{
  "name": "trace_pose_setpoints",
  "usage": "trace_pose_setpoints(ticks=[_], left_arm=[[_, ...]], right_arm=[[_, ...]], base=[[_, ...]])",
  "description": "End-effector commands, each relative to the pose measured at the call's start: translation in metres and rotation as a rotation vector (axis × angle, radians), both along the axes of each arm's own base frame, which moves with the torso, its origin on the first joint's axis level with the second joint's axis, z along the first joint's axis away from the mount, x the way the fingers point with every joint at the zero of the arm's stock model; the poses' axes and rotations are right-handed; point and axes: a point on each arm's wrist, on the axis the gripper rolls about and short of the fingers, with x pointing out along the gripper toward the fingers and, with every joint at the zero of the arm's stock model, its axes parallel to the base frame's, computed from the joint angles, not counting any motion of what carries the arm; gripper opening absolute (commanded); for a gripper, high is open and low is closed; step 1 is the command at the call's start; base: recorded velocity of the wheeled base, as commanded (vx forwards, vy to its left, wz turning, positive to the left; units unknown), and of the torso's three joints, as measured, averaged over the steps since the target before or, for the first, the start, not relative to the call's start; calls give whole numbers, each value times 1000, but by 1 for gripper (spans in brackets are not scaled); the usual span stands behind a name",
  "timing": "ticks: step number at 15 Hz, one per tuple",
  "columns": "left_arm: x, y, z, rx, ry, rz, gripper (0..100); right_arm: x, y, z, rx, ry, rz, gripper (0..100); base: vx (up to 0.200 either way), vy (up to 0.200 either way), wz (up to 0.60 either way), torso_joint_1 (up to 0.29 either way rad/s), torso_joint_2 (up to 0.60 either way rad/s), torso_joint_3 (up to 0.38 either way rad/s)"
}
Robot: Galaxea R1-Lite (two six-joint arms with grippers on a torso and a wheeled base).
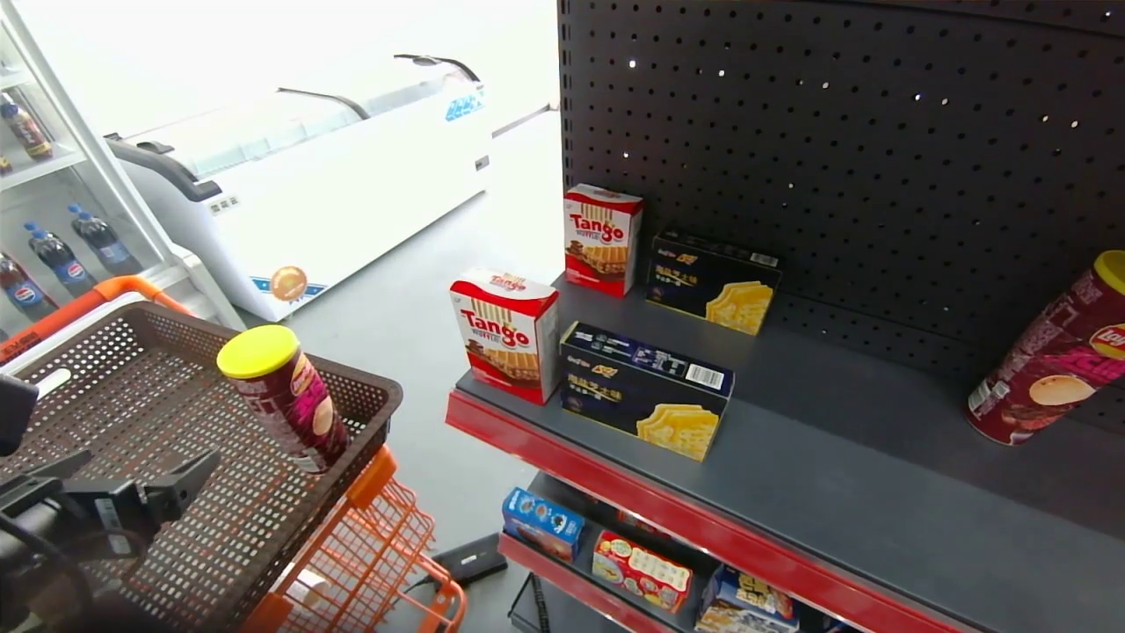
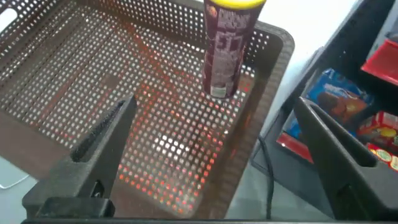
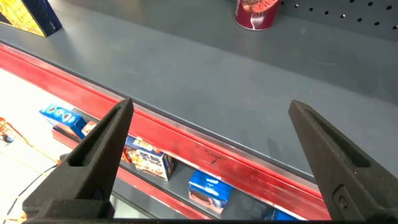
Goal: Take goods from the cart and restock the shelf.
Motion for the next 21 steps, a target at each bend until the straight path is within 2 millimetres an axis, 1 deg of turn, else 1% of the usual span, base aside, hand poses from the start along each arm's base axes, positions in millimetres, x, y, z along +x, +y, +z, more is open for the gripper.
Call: trace_pose_setpoints(ticks=[1, 2, 5, 7, 8, 9, 10, 11, 12, 13, 14, 15, 19, 20, 21], left_arm=[[43, 5, -33, -12, 65, -10, 100], [59, 4, -40, -8, 28, -26, 100], [88, 8, -61, 1, -33, -28, 100], [104, 8, -71, 3, -66, -35, 100], [109, 6, -74, 4, -74, -44, 100], [123, 6, -79, 6, -106, -51, 100], [124, 6, -79, 6, -108, -51, 100], [142, 4, -83, 10, -134, -64, 100], [147, 5, -84, 11, -141, -64, 100], [158, 7, -87, 13, -153, -62, 100], [160, 7, -88, 13, -156, -62, 100], [167, 8, -92, 14, -158, -61, 100], [177, 9, -95, 16, -170, -59, 100], [177, 9, -95, 16, -170, -59, 0], [180, 9, -92, 18, -187, -61, 0]], right_arm=[[0, 0, 0, 0, -1, 0, 100], [0, 0, 0, 0, -1, 1, 100], [0, 0, 0, 0, -1, 0, 100], [0, 0, 0, 0, -1, 0, 100], [0, 0, 0, 0, -1, 0, 100], [0, 0, 0, 0, -1, 0, 100], [0, 0, 0, 0, -1, 0, 100], [0, 0, 0, 0, -1, 1, 100], [0, 0, 0, 0, -1, 0, 100], [0, 0, 0, 0, -1, 0, 100], [0, 0, 0, 0, -1, 0, 100], [0, 0, 0, 0, -1, 0, 100], [0, 0, 0, 0, -1, 0, 100], [0, 0, 0, 0, -1, 0, 100], [0, 0, 0, 0, -1, 0, 100]], base=[[0, 0, 0, 0, 0, 0], [0, 0, 0, 0, 0, 0], [0, 0, 0, 0, 0, 0], [0, 0, 0, 0, 0, 0], [0, 0, 0, 0, 0, 0], [0, 0, 0, 0, 0, 0], [0, 0, 0, 0, 0, 0], [0, 0, 0, 0, 0, 0], [0, 0, 0, 0, 0, 0], [0, 0, 0, 0, 0, 0], [0, 0, 0, 0, 0, 0], [0, 0, 0, 0, 0, 0], [0, 0, 0, 0, 0, 0], [0, 0, 0, 0, 0, 0], [0, 0, 0, 0, 0, 0]])
